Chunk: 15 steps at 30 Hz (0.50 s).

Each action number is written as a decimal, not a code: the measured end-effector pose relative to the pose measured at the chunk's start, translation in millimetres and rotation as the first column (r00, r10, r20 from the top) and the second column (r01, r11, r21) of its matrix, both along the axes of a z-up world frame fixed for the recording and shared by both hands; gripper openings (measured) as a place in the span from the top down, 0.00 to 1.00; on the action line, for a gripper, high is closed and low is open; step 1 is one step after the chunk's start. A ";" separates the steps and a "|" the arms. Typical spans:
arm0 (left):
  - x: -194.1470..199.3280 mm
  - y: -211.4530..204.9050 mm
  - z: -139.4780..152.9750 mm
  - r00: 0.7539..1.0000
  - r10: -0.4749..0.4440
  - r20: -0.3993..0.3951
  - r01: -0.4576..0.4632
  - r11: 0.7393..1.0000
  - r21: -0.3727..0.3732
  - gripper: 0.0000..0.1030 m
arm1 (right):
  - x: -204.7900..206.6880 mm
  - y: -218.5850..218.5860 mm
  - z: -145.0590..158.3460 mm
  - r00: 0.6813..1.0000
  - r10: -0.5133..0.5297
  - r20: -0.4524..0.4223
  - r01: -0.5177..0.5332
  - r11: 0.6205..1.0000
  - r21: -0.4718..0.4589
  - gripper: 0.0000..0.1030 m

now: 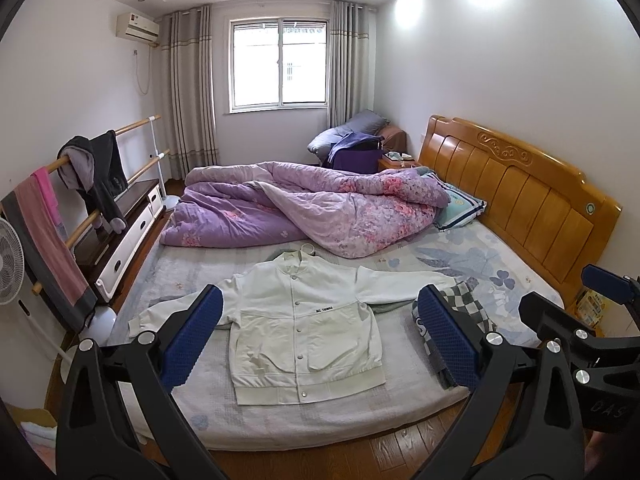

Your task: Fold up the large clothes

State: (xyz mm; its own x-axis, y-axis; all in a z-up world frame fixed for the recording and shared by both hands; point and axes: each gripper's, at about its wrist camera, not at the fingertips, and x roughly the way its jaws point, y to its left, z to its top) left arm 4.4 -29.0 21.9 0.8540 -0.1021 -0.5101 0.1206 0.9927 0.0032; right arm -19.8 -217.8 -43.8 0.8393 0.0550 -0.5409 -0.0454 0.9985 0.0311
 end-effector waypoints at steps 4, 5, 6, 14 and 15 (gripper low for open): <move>-1.1 -1.4 0.7 1.000 0.003 0.001 -0.003 1.000 0.001 0.05 | -0.2 -0.2 0.0 1.000 0.002 -0.003 -0.002 1.000 0.008 0.08; -0.9 -1.4 0.5 1.000 0.002 0.001 -0.002 1.000 0.001 0.05 | 1.0 -0.6 0.3 1.000 0.006 -0.004 -0.006 1.000 0.010 0.08; -0.5 -2.9 0.3 1.000 0.002 0.001 -0.002 1.000 0.000 0.05 | 1.6 -0.2 0.7 1.000 0.006 -0.004 -0.006 1.000 0.011 0.08; -0.7 -6.2 1.9 1.000 0.010 0.005 -0.010 1.000 -0.001 0.05 | 4.3 -1.1 2.6 1.000 0.007 0.001 -0.007 1.000 0.008 0.08; -0.8 -5.6 1.8 1.000 0.008 0.006 -0.008 1.000 -0.002 0.05 | 5.3 -1.2 2.6 1.000 0.007 0.002 -0.007 1.000 0.007 0.08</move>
State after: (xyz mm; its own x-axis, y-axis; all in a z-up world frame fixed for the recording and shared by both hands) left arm 3.6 -34.6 23.7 0.8577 -0.0962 -0.5050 0.1124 0.9937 0.0017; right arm -14.5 -219.0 -41.2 0.8401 0.0649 -0.5385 -0.0527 0.9979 0.0382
